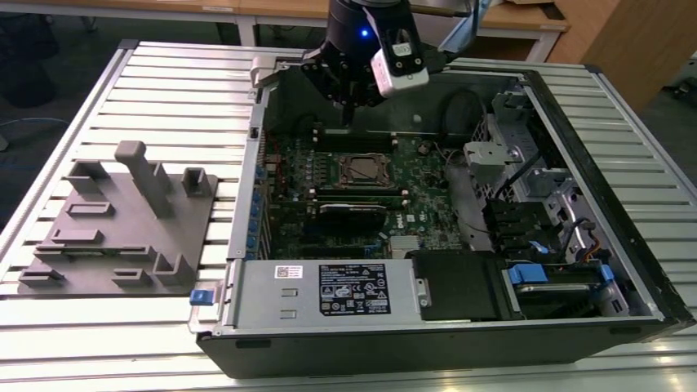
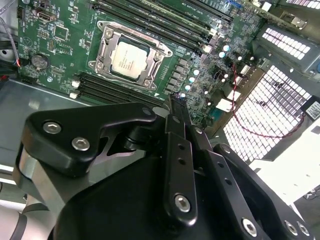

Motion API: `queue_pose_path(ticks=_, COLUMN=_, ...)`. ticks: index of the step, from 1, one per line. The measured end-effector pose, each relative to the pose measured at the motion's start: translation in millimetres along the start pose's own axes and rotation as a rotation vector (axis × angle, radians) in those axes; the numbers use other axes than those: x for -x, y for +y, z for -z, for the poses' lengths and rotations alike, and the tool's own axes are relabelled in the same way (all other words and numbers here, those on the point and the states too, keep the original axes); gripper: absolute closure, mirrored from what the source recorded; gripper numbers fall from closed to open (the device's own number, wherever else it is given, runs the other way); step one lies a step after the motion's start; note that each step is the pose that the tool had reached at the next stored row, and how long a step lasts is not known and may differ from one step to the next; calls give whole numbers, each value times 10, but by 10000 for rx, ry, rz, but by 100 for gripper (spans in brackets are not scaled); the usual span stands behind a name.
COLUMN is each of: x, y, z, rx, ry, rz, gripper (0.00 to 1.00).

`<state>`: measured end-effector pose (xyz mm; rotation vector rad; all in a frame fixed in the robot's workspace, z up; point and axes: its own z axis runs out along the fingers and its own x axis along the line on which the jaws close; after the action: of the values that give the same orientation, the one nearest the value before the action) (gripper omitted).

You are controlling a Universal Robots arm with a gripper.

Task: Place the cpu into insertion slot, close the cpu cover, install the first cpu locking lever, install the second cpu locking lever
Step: 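Install the second cpu locking lever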

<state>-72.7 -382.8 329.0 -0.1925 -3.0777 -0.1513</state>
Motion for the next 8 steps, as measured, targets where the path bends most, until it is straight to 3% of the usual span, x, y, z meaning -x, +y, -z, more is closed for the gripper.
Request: queue_pose_path(ticks=8, x=1, y=-1, z=-12, rx=0, ry=0, rz=0, gripper=89)
